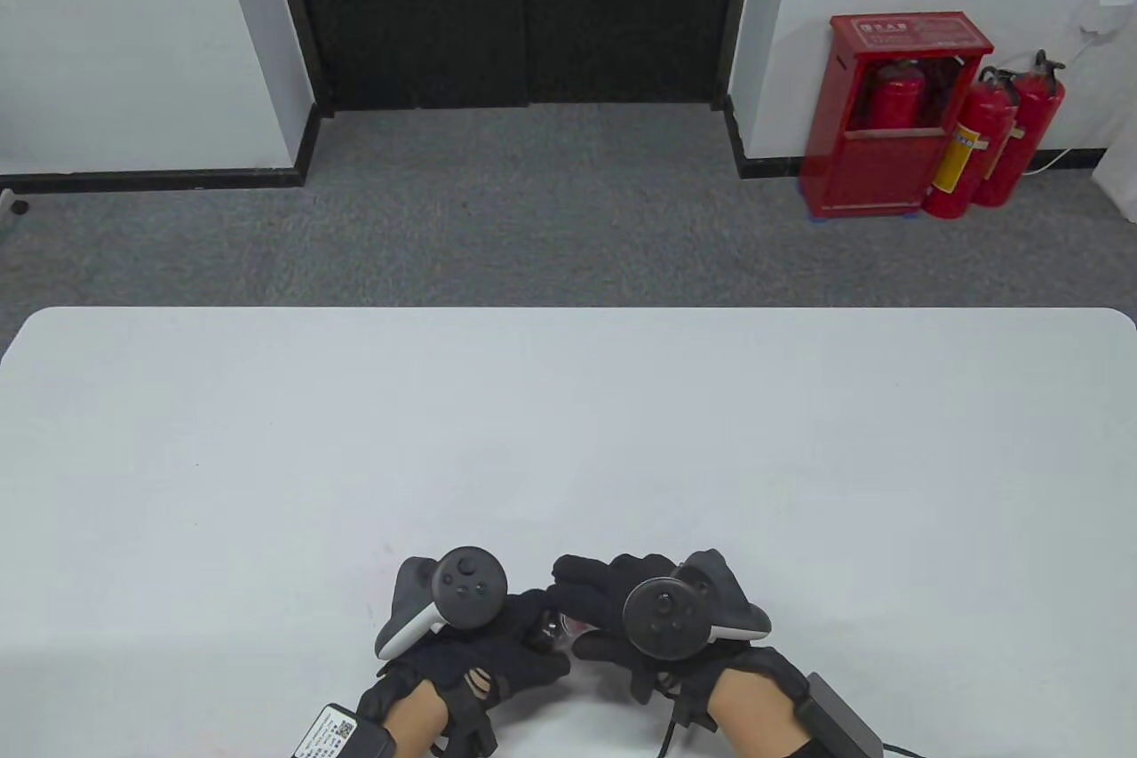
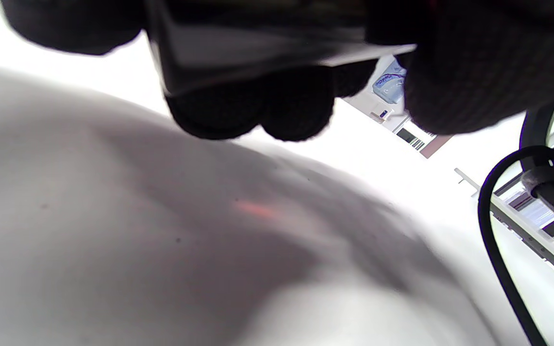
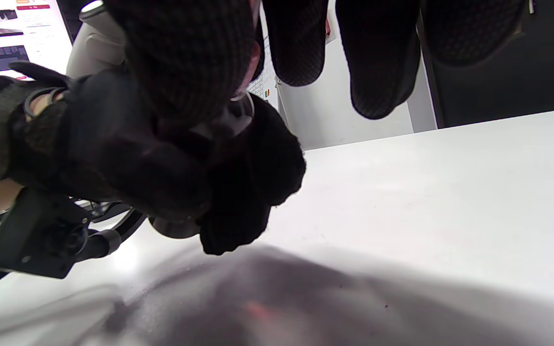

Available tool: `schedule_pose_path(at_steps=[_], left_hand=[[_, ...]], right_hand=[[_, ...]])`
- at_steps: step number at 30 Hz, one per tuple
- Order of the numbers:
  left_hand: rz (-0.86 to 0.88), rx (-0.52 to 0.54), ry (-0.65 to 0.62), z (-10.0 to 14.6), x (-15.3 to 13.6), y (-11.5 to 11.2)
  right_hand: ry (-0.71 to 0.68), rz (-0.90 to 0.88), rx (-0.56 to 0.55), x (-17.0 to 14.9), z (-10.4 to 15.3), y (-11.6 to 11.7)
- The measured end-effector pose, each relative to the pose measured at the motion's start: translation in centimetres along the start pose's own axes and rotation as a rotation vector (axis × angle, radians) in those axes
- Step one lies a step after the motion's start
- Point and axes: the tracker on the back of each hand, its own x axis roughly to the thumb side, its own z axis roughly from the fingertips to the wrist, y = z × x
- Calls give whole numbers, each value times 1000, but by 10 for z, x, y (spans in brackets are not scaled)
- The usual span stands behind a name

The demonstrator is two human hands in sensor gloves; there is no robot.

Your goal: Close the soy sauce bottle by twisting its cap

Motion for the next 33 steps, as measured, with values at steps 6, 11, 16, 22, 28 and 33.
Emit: schedule_pose_path(at_steps=[6, 11, 16, 22, 28, 33], left_hand=[[5, -8, -2, -1, 0, -1], [1, -15, -4, -1, 2, -2], [-7, -18, -7, -1, 3, -3], [-13, -18, -9, -1, 3, -3], [-14, -20, -8, -1, 4, -3], [-5, -13, 0, -1, 2, -2]], right_hand=[[25, -30, 13, -4, 0, 0], [38, -39, 19, -6, 0, -1], [55, -50, 23, -7, 0, -1], [89, -91, 23, -10, 0, -1], [103, -91, 22, -10, 0, -1], [8, -109, 15, -8, 3, -1]])
